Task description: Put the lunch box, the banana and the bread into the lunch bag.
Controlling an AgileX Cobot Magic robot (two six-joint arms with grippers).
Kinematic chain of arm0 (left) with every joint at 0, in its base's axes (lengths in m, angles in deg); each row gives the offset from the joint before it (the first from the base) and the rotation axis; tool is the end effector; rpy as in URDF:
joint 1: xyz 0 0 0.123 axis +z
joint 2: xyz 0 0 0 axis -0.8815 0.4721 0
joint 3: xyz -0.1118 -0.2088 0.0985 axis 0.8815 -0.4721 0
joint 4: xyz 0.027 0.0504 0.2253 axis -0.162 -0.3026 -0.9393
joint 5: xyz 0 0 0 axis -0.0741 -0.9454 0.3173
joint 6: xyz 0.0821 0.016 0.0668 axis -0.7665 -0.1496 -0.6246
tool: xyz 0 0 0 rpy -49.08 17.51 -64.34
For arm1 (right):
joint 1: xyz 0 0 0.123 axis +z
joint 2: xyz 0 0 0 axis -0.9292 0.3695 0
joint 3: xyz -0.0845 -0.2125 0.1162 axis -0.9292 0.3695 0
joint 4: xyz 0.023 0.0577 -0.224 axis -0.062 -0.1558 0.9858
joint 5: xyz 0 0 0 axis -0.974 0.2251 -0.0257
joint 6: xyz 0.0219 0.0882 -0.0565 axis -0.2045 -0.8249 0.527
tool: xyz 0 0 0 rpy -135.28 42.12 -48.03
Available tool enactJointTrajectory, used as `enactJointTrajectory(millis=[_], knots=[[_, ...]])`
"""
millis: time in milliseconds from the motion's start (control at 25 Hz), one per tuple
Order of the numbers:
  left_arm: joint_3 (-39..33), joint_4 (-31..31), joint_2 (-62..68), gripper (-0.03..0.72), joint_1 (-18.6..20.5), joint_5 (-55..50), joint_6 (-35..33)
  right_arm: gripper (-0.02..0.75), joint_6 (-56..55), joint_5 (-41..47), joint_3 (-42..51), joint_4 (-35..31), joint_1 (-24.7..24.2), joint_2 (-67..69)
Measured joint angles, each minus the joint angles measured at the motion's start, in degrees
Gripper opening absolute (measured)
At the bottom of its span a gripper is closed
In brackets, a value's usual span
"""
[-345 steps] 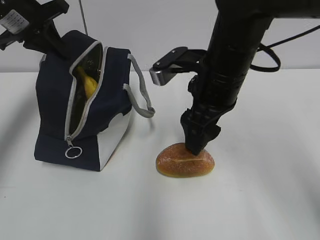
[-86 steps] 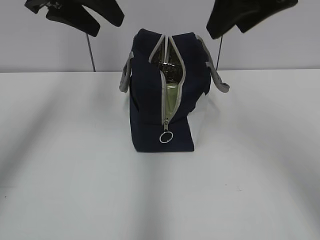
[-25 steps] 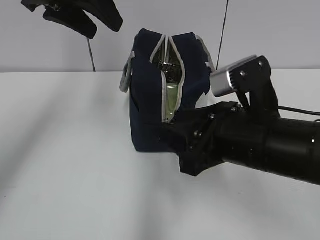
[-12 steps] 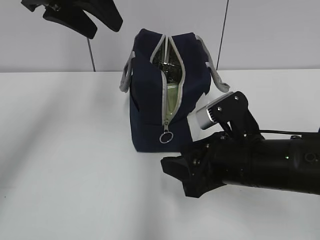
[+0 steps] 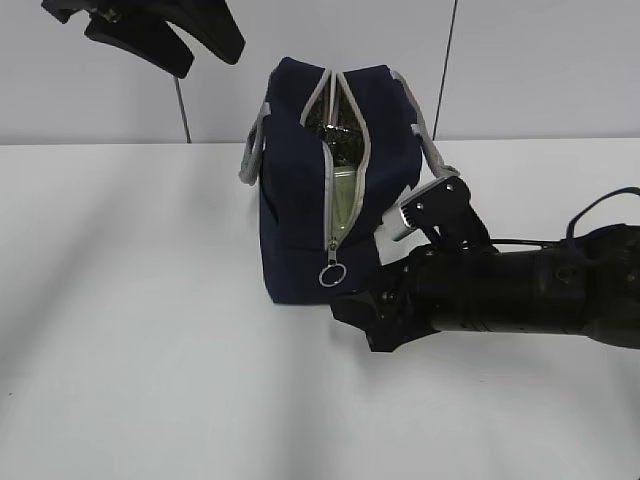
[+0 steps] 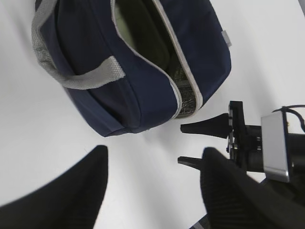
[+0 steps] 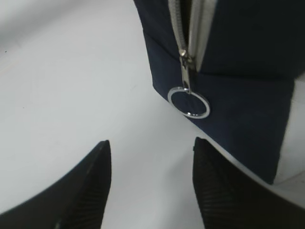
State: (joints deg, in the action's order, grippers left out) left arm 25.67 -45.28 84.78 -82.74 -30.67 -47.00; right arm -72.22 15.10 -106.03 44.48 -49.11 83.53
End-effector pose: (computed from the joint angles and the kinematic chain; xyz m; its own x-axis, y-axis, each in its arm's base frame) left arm 0.3132 -0.1610 0.3485 -0.8350 0.2534 -0.4883 0.4506 0.8243 -0.3428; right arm 0.2774 0.1466 0.1234 -0.4130 -0.3430 -0.8437 -0.7354 0.6721 0.0867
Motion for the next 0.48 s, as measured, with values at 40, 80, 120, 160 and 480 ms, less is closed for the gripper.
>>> enactJointTrajectory(millis=[40,80,120,160,480], knots=[[0.00,-0.12,0.00,0.428,0.00,0.00,0.00,0.405,0.00,-0.03,-1.18,0.54,0.00,1.19],[0.00,-0.33,0.00,0.428,0.00,0.00,0.00,0.405,0.10,-0.14,-2.34,0.81,0.00,2.40],[0.00,-0.48,0.00,0.428,0.00,0.00,0.00,0.405,0.10,-0.24,-3.25,1.04,0.00,3.41],[0.00,-0.68,0.00,0.428,0.00,0.00,0.00,0.405,0.10,-0.24,-4.35,1.18,0.00,4.62],[-0.52,-2.33,0.49,0.428,0.00,0.00,0.00,0.405,4.37,-0.24,-10.05,1.39,0.00,11.04]])
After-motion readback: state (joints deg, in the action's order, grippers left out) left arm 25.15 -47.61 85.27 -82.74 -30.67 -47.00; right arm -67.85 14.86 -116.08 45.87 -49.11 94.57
